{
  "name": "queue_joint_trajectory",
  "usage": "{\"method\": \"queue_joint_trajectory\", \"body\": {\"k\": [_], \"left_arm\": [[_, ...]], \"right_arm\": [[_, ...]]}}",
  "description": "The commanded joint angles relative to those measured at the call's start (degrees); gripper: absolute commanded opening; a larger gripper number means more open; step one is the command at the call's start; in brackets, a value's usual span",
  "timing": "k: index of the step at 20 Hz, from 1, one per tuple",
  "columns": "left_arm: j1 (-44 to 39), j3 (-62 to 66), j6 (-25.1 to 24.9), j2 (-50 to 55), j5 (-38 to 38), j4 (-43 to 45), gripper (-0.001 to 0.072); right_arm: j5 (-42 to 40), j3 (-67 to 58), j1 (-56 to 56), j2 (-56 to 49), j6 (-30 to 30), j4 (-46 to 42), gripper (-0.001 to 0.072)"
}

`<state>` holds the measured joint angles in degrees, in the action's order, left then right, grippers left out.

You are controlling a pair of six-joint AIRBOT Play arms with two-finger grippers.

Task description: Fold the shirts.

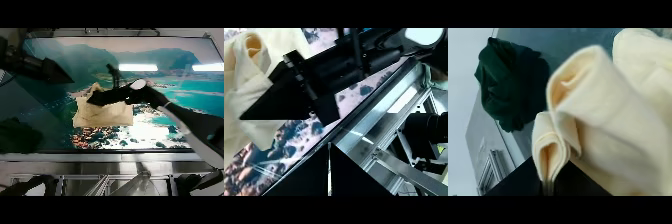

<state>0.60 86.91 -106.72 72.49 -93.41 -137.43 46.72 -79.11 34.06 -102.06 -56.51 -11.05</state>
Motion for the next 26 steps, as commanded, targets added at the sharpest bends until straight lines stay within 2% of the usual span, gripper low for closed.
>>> {"method": "queue_joint_trajectory", "body": {"k": [1, 2, 3, 4, 7, 11, 12, 13, 16, 19, 24, 26], "left_arm": [[5.22, -10.67, -3.43, -8.68, 1.33, -0.09, 0.0014], [5.92, -12.92, -3.78, -9.88, 1.77, -0.15, 0.0014], [6.62, -15.1, -3.91, -11.19, 2.4, -0.13, 0.0014], [7.26, -16.74, -3.93, -12.17, 3.17, -0.13, 0.0014], [8.85, -20.46, -4.13, -14.53, 4.74, -0.15, 0.0014], [9.49, -21.81, -4.92, -15.89, 4.63, -0.13, 0.0014], [9.49, -21.81, -4.92, -16.11, 4.7, -0.13, 0.0014], [9.46, -21.81, -4.92, -16.33, 4.66, -0.13, 0.0014], [9.42, -21.81, -5.22, -16.85, 4.63, -0.11, 0.0014], [9.42, -21.81, -5.42, -16.85, 4.87, -0.13, 0.0014], [9.42, -21.81, -6.43, -16.83, 4.83, -0.11, 0.0014], [9.42, -21.84, -6.4, -16.85, 4.68, -0.11, 0.0014]], "right_arm": [[-4.7, -6.05, 6.1, -9.01, 3.93, 8.15, 0.0452], [-2.16, -6.51, 5.49, -8.9, 4.83, 9.18, 0.061], [1.99, -6.54, 4.02, -7.91, 4.7, 8.87, 0.0551], [7.34, -6.51, 1.68, -6.56, 4.59, 7.32, 0.0452], [18.56, -6.51, -7.39, -1.46, -3.93, -3.48, 0.0445], [19.74, -4.0, -19.19, 5.35, -19.8, -30.6, 0.0458], [19.74, -1.95, -21.46, 6.16, -22.36, -35.74, 0.0519], [19.71, 0.39, -23.23, 6.38, -24.15, -38.4, 0.071], [18.75, 8.35, -26.53, 5.84, -24.44, -38.69, 0.0701], [17.75, 10.47, -27.12, 3.93, -23.82, -38.21, 0.0701], [17.59, 10.47, -25.22, -1.31, -14.84, -19.61, 0.0699], [16.94, 10.47, -23.65, -3.41, -14.58, -16.15, 0.0699]]}}
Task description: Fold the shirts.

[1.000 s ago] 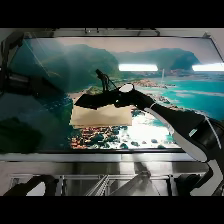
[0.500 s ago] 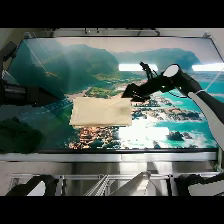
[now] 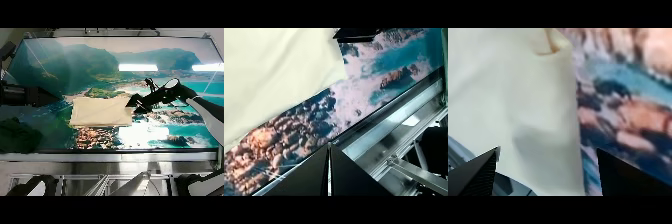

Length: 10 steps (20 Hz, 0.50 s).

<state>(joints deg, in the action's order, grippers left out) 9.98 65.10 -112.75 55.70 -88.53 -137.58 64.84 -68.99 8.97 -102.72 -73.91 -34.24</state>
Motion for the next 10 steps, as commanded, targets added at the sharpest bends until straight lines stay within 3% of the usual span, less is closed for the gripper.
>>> {"method": "queue_joint_trajectory", "body": {"k": [1, 5, 6, 8, 9, 10], "left_arm": [[0.04, 0.0, -0.39, -0.04, -0.22, 0.04, 0.0015], [0.04, -0.02, -0.42, -0.04, -1.14, 0.04, 0.0014], [0.02, -0.02, -0.42, -0.07, -1.38, 0.04, 0.0014], [0.02, -0.02, -0.42, -0.07, -1.64, 0.02, 0.0014], [0.02, -0.02, -0.42, -0.07, -1.64, 0.02, 0.0015], [0.02, -0.02, -0.42, -0.07, -1.64, 0.02, 0.0015]], "right_arm": [[-1.51, 0.35, 2.29, -3.63, 2.8, 7.89, 0.0699], [-1.99, 0.35, 5.49, -5.46, 4.72, 12.63, 0.0687], [-1.99, 0.33, 5.73, -5.44, 5.05, 13.62, 0.0647], [-1.4, 0.31, 5.75, -5.42, 6.29, 16.09, 0.0223], [-0.94, 0.31, 5.77, -5.27, 7.85, 17.64, 0.0079], [-0.76, 0.31, 5.79, -4.72, 8.2, 18.8, 0.0016]]}}
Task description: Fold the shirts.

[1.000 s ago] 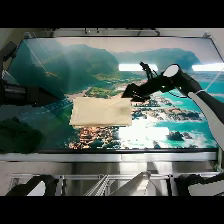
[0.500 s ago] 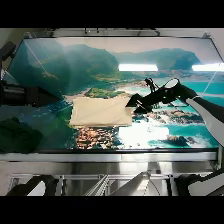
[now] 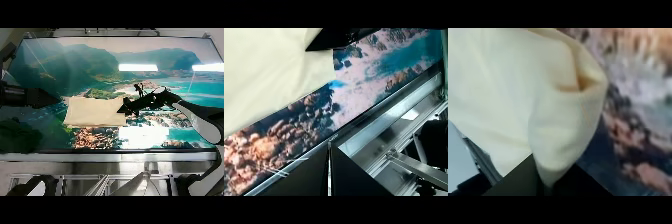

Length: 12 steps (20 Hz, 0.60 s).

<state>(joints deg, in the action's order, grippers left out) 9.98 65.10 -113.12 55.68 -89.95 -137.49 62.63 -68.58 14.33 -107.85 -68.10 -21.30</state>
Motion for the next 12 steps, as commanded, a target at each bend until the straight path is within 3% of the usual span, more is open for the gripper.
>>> {"method": "queue_joint_trajectory", "body": {"k": [1, 6, 9, 12], "left_arm": [[0.04, -0.02, -0.04, -0.04, -0.22, -0.07, 0.0015], [0.0, -0.02, -0.04, -0.02, 0.52, -0.07, 0.0015], [0.0, -0.02, -0.13, -0.02, 0.9, -0.04, 0.0015], [0.0, -0.02, -0.94, -0.02, 1.46, -0.04, 0.0014]], "right_arm": [[1.25, -0.13, 0.42, 1.51, 2.38, 6.38, 0.0015], [3.65, -0.72, -8.5, 15.39, 0.7, 2.75, 0.0013], [5.38, -0.76, -25.55, 31.47, -9.29, -12.57, 0.0013], [5.4, -0.74, -49.72, 46.77, -19.78, -28.57, 0.0013]]}}
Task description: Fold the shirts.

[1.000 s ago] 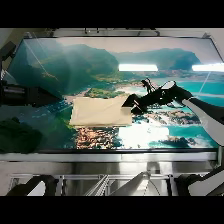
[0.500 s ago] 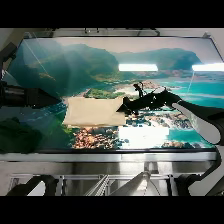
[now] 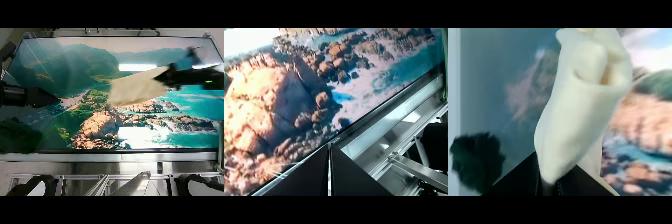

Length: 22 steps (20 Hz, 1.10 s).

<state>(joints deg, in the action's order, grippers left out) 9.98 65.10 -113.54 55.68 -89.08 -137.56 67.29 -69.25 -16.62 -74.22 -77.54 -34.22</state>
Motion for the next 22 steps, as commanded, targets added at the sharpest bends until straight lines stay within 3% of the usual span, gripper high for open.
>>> {"method": "queue_joint_trajectory", "body": {"k": [1, 4, 6, 11, 15, 16, 17, 18, 20, 22], "left_arm": [[-0.02, -0.02, -0.52, -0.02, 0.59, 0.0, 0.0015], [-0.02, -0.02, -0.61, -0.02, 0.63, 0.02, 0.0014], [-0.02, -0.02, -1.33, -0.02, 0.94, 0.02, 0.0015], [-2.6, -0.02, -1.53, 0.02, 2.38, 0.07, 0.0014], [-6.49, 0.0, -2.05, 0.52, 4.59, 0.04, 0.0014], [-7.45, 0.0, -2.71, 1.2, 4.59, 0.04, 0.0014], [-8.22, 0.0, -3.06, 2.05, 4.44, 0.04, 0.0015], [-9.14, 0.0, -3.06, 3.15, 4.55, 0.04, 0.0014], [-10.95, 0.0, -3.1, 5.81, 4.57, 0.02, 0.0014], [-12.68, 0.0, -4.2, 8.35, 4.52, -0.02, 0.0014]], "right_arm": [[1.49, -0.07, -26.84, 16.57, -13.4, -20.96, 0.0013], [11.76, 1.11, -47.56, 20.2, -15.85, -39.74, 0.0014], [15.8, 6.03, -55.01, 18.69, -17.14, -49.29, 0.0014], [14.05, 22.27, -63.3, 14.49, -15.3, -54.01, 0.0014], [19.23, 24.09, -64.08, 12.5, -16.0, -56.68, 0.0026], [21.24, 23.89, -63.95, 12.57, -17.57, -56.63, 0.0107], [24.24, 23.67, -63.93, 12.61, -19.69, -56.22, 0.0439], [27.02, 23.43, -63.95, 12.63, -21.44, -55.52, 0.0705], [31.1, 22.86, -63.93, 12.85, -23.3, -50.8, 0.0693], [34.14, 22.84, -63.93, 13.62, -23.41, -36.96, 0.0693]]}}
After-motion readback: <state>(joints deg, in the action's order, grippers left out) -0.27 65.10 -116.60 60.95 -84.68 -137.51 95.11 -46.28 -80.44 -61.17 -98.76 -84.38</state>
